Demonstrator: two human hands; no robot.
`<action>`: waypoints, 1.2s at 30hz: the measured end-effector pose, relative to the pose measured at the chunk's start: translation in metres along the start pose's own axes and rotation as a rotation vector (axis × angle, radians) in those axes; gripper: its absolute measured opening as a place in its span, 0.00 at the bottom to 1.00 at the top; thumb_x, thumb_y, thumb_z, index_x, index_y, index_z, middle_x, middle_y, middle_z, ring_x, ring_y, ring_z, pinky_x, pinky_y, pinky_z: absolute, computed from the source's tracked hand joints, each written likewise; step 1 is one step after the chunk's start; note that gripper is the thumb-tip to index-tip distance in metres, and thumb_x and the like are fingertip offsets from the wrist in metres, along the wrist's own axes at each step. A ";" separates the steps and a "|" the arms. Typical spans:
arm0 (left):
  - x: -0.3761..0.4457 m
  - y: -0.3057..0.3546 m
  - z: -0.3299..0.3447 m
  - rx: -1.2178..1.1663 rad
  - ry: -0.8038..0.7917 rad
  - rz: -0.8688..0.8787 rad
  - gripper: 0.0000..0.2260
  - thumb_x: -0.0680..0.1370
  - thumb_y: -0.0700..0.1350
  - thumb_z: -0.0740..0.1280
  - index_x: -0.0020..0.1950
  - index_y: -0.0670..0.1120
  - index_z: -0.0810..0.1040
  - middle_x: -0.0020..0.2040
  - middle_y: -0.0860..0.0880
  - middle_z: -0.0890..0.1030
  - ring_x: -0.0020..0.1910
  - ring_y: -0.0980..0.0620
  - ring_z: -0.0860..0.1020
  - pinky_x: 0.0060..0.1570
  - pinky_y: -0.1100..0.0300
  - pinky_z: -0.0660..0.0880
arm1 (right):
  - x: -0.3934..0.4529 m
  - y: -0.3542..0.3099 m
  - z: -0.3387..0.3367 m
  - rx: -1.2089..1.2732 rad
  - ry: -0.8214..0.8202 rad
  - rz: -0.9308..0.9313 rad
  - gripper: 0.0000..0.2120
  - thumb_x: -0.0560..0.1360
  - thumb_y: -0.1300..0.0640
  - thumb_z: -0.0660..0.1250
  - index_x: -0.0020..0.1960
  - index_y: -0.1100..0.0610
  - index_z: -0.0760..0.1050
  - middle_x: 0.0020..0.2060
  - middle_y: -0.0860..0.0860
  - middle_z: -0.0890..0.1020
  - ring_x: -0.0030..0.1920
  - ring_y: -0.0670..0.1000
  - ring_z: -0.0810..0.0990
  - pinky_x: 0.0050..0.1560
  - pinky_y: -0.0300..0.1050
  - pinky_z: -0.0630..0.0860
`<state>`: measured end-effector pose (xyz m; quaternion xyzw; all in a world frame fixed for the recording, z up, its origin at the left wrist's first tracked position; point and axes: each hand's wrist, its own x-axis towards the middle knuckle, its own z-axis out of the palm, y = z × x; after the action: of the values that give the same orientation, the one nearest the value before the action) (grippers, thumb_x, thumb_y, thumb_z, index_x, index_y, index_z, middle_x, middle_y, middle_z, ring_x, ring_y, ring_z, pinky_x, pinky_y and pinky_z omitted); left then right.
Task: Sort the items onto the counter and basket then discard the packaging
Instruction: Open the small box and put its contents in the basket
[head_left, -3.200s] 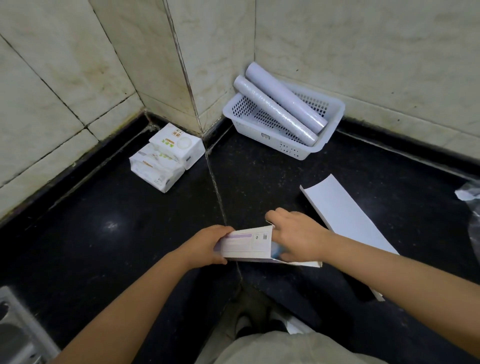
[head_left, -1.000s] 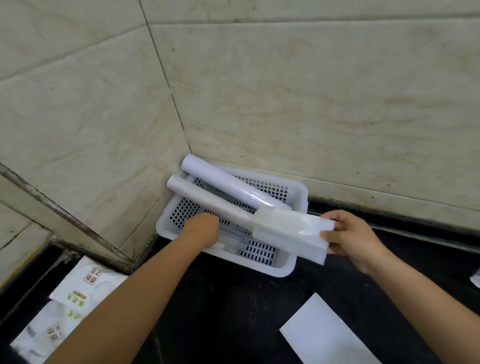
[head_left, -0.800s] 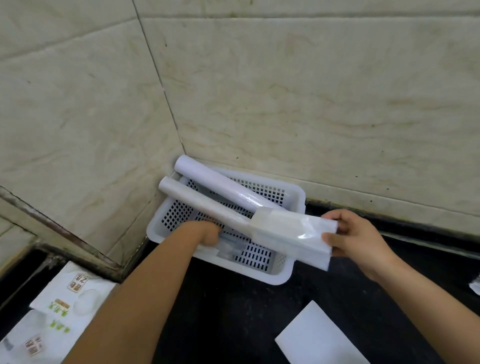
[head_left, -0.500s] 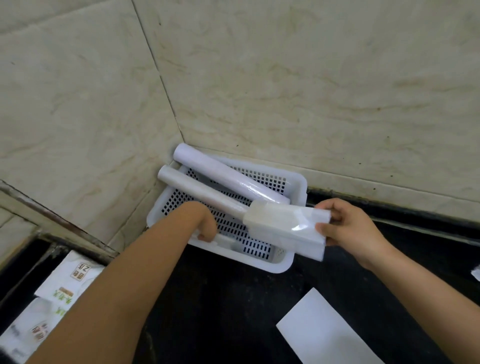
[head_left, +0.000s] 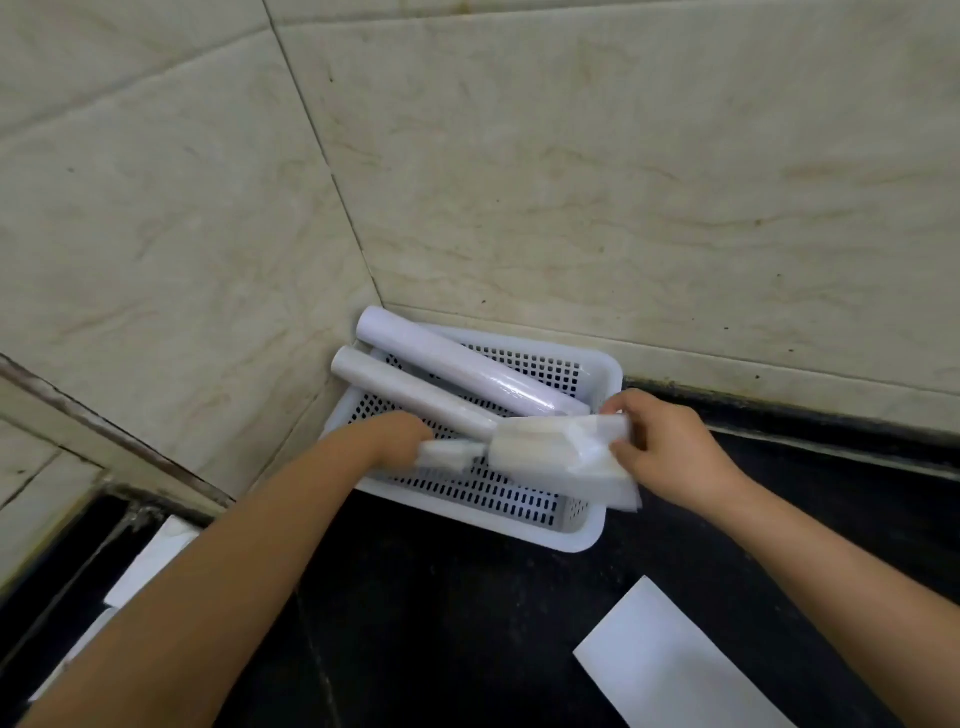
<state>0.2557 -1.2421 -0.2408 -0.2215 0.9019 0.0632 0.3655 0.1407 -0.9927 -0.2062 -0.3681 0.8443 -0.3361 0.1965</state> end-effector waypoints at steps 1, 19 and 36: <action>-0.005 -0.007 0.000 -0.051 0.095 -0.018 0.12 0.78 0.38 0.58 0.59 0.37 0.74 0.50 0.41 0.79 0.44 0.47 0.75 0.50 0.56 0.68 | 0.002 -0.004 0.002 -0.099 -0.033 -0.056 0.12 0.72 0.66 0.62 0.54 0.56 0.73 0.29 0.49 0.73 0.30 0.47 0.72 0.30 0.34 0.69; -0.013 -0.017 0.047 0.019 0.552 -0.050 0.19 0.77 0.41 0.57 0.67 0.52 0.69 0.61 0.44 0.67 0.60 0.45 0.65 0.55 0.55 0.62 | 0.063 -0.044 0.134 -0.017 -0.239 0.197 0.11 0.76 0.66 0.58 0.58 0.64 0.64 0.51 0.61 0.76 0.50 0.57 0.76 0.43 0.46 0.70; 0.003 0.013 -0.001 0.074 0.001 -0.126 0.26 0.79 0.36 0.55 0.75 0.49 0.56 0.74 0.44 0.63 0.66 0.43 0.70 0.64 0.52 0.68 | 0.048 -0.036 0.121 -0.268 -0.503 0.163 0.17 0.77 0.64 0.55 0.29 0.56 0.61 0.37 0.53 0.71 0.38 0.51 0.70 0.38 0.41 0.68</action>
<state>0.2476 -1.2315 -0.2426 -0.2641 0.8881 0.0066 0.3762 0.1968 -1.0984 -0.2685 -0.3934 0.8329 -0.1031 0.3754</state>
